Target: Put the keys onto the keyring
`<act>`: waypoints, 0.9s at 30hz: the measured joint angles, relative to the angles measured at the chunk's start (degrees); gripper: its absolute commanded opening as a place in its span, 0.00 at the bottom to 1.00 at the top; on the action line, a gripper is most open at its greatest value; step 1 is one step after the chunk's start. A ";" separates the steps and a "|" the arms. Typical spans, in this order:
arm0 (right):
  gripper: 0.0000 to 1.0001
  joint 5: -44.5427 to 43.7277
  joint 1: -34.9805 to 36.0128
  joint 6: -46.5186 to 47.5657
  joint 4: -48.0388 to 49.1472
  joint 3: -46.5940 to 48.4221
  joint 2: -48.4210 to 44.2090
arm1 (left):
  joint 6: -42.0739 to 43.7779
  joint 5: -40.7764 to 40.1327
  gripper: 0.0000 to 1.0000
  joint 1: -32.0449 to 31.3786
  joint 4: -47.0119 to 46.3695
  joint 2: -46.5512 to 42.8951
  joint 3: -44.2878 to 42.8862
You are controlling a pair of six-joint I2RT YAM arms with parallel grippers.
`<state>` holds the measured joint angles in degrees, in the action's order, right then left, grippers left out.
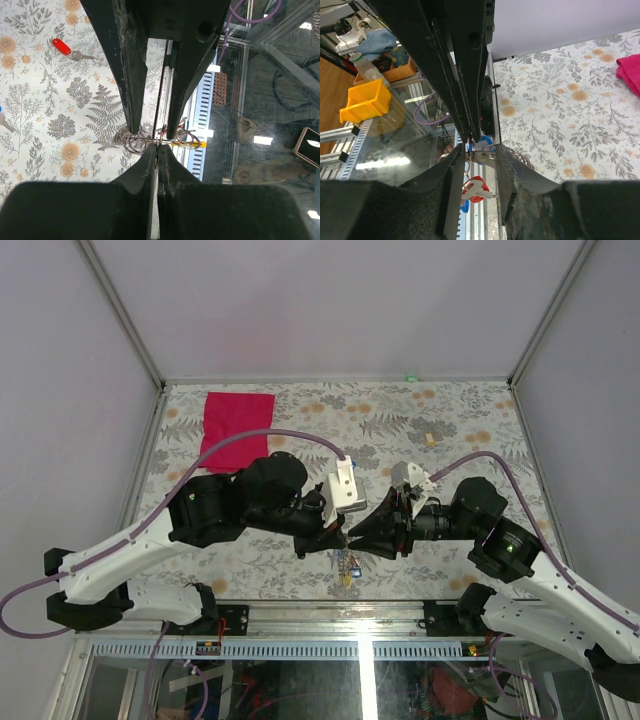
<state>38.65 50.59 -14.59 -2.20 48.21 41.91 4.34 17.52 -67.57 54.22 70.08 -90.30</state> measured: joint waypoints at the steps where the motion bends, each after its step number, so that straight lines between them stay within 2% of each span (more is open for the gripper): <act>1: 0.31 0.11 0.00 -0.04 0.00 -0.09 0.09 | 0.04 -0.02 0.00 0.00 0.00 0.11 0.00; 4: 0.23 0.52 0.00 -0.46 0.00 -0.17 0.61 | 0.07 -0.04 0.00 0.00 0.02 0.52 0.00; 7: 0.06 1.16 0.00 -0.57 0.00 -0.24 0.70 | 0.17 -0.17 0.00 0.00 0.07 0.90 -0.02; 9: 0.00 1.62 0.00 -0.81 0.00 -0.26 0.72 | 0.26 -0.46 0.00 0.00 0.17 1.07 -0.04; 18: 0.00 1.90 0.00 -0.90 -0.79 -0.15 0.31 | 0.20 -0.83 0.28 -0.07 -1.18 -0.55 0.07; 22: 0.00 1.44 0.00 -1.36 -0.70 -0.15 -1.99 | -0.26 -0.50 0.30 -0.26 -5.81 -5.79 2.80; 27: 0.00 1.49 0.00 -2.47 1.68 -0.17 -5.35 | -1.88 0.07 0.30 -0.28 -15.74 -13.97 10.34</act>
<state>40.14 50.59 -17.06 -0.51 48.03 36.56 2.46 17.58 -67.85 38.48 56.12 -79.96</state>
